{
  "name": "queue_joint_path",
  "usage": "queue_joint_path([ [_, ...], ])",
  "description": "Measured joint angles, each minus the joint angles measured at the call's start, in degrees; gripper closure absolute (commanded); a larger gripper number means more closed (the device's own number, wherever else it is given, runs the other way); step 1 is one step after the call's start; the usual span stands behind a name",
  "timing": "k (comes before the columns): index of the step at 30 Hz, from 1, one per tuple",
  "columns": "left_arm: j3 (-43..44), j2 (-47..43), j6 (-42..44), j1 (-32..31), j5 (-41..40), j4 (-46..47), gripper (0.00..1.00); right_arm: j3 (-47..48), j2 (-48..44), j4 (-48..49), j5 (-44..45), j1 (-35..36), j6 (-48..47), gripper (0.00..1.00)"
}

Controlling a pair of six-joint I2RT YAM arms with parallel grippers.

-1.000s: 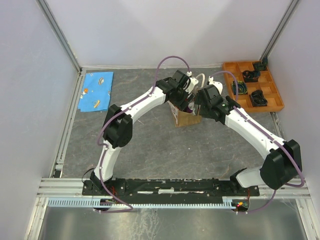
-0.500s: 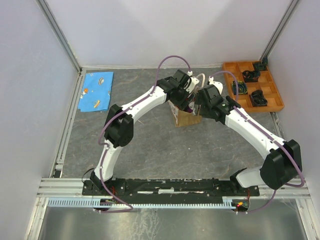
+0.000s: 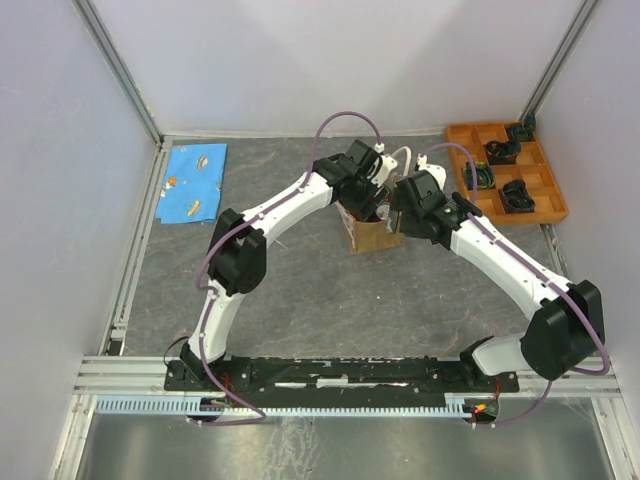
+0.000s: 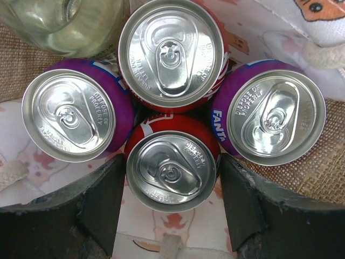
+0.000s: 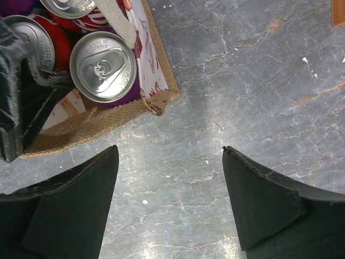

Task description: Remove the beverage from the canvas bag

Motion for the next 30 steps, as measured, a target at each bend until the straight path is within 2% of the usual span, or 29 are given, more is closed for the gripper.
queue_joint_path([
  [12, -1.86, -1.70, 0.92, -0.17, -1.68, 2.29, 0.97, -0.55, -0.83, -0.92, 1.20, 0.00, -0.09, 0.15],
  [22, 9.75, -2.38, 2.29, -0.42, -2.80, -1.73, 0.97, -0.98, -4.28, -0.13, 3.23, 0.00, -0.09, 0.15],
  [30, 10.75, -5.38, 3.54, -0.42, -4.35, -2.05, 0.97, -2.73, -6.80, 2.27, 5.01, 0.00, -0.15, 0.15],
])
